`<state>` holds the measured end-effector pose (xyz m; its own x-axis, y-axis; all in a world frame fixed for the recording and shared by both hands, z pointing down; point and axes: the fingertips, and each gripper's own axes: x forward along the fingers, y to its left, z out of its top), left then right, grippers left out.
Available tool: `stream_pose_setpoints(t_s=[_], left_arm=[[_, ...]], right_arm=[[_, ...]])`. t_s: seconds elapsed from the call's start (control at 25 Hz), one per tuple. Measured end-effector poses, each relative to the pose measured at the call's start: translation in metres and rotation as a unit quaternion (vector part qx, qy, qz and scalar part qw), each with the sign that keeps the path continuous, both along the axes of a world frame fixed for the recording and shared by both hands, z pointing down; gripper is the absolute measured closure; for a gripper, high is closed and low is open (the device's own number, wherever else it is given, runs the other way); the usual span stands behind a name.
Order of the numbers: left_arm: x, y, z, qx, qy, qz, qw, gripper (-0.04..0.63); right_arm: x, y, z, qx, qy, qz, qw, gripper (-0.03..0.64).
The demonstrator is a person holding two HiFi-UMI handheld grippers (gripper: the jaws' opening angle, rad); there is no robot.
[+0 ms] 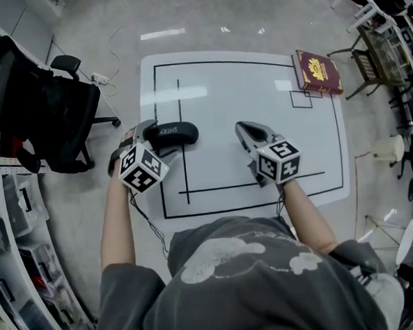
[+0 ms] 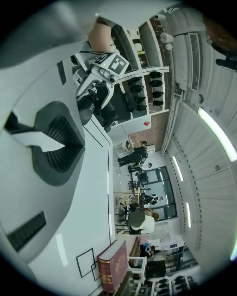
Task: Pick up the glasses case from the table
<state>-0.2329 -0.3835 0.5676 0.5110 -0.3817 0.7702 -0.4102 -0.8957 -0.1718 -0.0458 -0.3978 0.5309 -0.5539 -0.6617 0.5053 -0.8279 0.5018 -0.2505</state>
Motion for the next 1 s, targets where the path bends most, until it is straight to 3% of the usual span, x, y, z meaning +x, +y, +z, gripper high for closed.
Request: stream_pose_setpoints(t_s=[0.48, 1.0], left_arm=[[-0.003, -0.005, 0.038, -0.054, -0.074, 0.063, 0.9939, 0.204], [-0.003, -0.008, 0.037, -0.078, -0.079, 0.064, 0.9917, 0.252]], right_arm=[[-0.004, -0.005, 0.011, -0.016, 0.009, 0.004, 1.000, 0.618], [0.006, -0.005, 0.012, -0.011, 0.003, 0.022, 1.000, 0.618]])
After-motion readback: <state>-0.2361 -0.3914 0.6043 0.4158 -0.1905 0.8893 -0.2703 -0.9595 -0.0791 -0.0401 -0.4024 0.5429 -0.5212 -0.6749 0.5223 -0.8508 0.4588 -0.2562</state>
